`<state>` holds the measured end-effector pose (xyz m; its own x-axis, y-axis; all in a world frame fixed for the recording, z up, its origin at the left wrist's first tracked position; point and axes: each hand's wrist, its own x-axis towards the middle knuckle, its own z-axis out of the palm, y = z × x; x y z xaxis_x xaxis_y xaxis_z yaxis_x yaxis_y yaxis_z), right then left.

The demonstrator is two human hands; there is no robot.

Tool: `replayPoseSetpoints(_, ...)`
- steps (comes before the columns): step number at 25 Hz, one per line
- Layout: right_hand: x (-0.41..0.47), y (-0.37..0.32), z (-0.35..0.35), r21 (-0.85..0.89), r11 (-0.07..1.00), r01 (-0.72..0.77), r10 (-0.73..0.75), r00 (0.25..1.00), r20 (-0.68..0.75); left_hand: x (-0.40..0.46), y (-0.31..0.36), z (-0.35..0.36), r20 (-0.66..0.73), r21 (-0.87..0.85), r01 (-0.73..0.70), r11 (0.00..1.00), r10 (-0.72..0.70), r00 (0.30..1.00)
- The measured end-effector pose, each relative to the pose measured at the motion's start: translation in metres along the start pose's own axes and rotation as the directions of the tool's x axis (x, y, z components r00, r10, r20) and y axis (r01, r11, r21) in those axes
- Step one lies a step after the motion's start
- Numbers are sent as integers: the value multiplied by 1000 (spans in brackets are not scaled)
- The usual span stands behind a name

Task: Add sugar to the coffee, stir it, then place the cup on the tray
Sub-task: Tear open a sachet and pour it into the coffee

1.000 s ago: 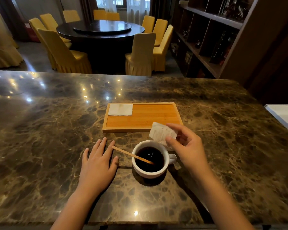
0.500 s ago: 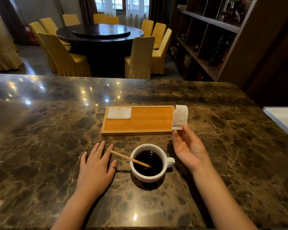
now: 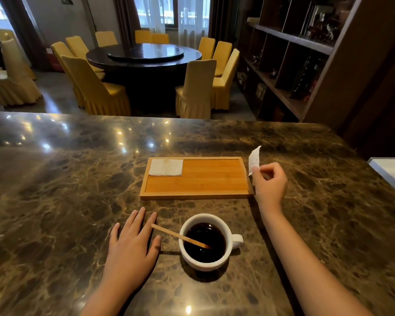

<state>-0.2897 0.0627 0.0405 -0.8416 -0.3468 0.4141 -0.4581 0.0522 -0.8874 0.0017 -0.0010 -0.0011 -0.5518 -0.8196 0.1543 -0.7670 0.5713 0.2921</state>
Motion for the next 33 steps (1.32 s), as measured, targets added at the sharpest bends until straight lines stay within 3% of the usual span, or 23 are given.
replayPoseSetpoints(3,10,8,15,-303,882,362,-319,930,182,0,1,-1,23,0,15,1000,-15,1000)
replayPoseSetpoints(7,17,16,28,-452,680,578,-355,798,487,0,3,-3,46,15,33,999,-34,998)
replayPoseSetpoints(17,23,16,34,-509,622,595,-213,754,622,0,4,-4,55,23,34,999,-35,998)
replayPoseSetpoints(23,18,13,18,-463,569,680,-312,700,643,-1,5,-5,43,0,32,1000,-31,999)
replayPoseSetpoints(28,14,24,12,-521,562,642,-71,665,743,-1,3,-2,36,4,26,1000,-26,999)
replayPoseSetpoints(33,10,23,14,-521,574,632,-52,662,747,-1,1,2,13,2,15,1000,-15,1000)
